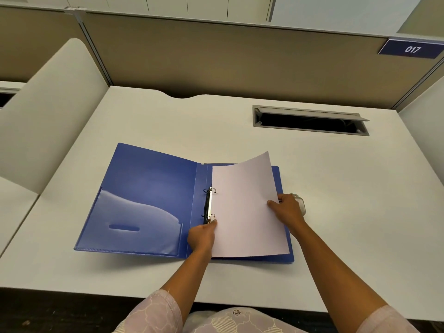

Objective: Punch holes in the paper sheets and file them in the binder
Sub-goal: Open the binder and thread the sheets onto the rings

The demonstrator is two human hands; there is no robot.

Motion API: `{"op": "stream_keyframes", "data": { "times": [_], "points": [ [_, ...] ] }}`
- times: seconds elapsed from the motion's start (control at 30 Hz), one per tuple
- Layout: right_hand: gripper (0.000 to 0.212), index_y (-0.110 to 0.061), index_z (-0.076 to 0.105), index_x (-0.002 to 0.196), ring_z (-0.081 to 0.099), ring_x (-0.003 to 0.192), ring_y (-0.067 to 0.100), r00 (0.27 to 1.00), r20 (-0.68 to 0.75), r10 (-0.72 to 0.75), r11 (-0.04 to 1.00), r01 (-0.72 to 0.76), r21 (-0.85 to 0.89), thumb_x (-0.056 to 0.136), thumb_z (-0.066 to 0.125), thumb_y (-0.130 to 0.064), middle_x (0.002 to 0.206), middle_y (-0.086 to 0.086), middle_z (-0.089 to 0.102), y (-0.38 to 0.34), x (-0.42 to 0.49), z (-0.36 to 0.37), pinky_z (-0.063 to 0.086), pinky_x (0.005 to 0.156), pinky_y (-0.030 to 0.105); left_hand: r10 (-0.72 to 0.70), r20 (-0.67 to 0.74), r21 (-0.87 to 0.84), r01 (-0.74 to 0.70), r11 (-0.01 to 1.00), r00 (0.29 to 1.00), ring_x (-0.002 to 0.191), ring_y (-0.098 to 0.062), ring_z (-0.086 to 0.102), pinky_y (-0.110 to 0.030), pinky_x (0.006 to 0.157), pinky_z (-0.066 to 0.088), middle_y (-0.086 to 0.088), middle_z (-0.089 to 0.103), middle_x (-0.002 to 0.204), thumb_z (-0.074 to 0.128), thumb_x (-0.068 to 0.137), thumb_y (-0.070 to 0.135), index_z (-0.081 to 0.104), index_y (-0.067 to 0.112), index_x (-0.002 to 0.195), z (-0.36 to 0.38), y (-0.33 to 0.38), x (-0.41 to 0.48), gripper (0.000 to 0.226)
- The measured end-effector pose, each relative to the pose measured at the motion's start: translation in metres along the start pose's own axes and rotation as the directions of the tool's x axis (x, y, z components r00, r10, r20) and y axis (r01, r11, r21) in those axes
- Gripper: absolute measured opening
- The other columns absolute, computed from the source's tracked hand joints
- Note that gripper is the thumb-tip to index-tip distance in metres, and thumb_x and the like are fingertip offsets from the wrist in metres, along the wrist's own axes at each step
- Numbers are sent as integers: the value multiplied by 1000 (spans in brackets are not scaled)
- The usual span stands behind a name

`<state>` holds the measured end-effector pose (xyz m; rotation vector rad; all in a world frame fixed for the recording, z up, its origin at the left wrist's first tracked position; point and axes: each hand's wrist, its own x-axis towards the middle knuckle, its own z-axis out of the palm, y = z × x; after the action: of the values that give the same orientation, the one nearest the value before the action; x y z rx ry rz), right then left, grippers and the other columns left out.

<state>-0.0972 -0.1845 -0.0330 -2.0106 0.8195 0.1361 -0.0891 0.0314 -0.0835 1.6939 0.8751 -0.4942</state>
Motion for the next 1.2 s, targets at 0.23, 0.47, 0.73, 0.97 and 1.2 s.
{"op": "stream_keyframes", "data": {
  "times": [0.23, 0.47, 0.73, 0.97, 1.2],
  "points": [
    [42, -8, 53, 127, 58, 108, 30, 999, -35, -1, 989, -4, -147, 89, 60, -25, 123, 12, 61, 23, -1, 10, 48, 93, 43, 269, -50, 252, -248, 935, 962, 76, -19, 57, -29, 65, 47, -5, 71, 91, 68, 84, 39, 72, 12, 92, -15, -8, -1, 29],
    [49, -13, 44, 134, 61, 101, 30, 989, -112, -97, 975, 72, -210, 88, 61, -23, 118, 13, 62, 30, -6, 20, 49, 83, 39, 347, -61, 405, -294, 866, 936, 71, -16, 57, -24, 57, 41, 1, 70, 85, 66, 82, 48, 71, 18, 87, -18, -7, 0, 31],
    [53, -9, 40, 136, 54, 116, 30, 986, -104, -129, 977, 108, -186, 88, 62, -16, 132, 13, 53, 41, -3, 25, 46, 96, 41, 396, -37, 523, -320, 790, 918, 71, -15, 55, -22, 51, 35, 4, 66, 83, 62, 82, 54, 62, 22, 83, -20, -8, 4, 32],
    [56, -8, 33, 142, 44, 128, 29, 980, -115, -164, 971, 139, -197, 91, 55, -12, 141, 13, 43, 47, -1, 30, 38, 105, 37, 419, 8, 568, -349, 746, 908, 74, -14, 56, -24, 55, 40, 4, 63, 85, 57, 86, 53, 59, 21, 88, -20, -9, 8, 32],
    [55, -10, 33, 143, 46, 127, 28, 984, -105, -146, 981, 130, -144, 92, 53, -11, 142, 12, 45, 48, 4, 31, 39, 106, 39, 419, 34, 609, -351, 711, 907, 76, -12, 54, -23, 54, 37, 4, 66, 90, 54, 88, 54, 62, 22, 92, -19, -9, 8, 33]
  ]
}}
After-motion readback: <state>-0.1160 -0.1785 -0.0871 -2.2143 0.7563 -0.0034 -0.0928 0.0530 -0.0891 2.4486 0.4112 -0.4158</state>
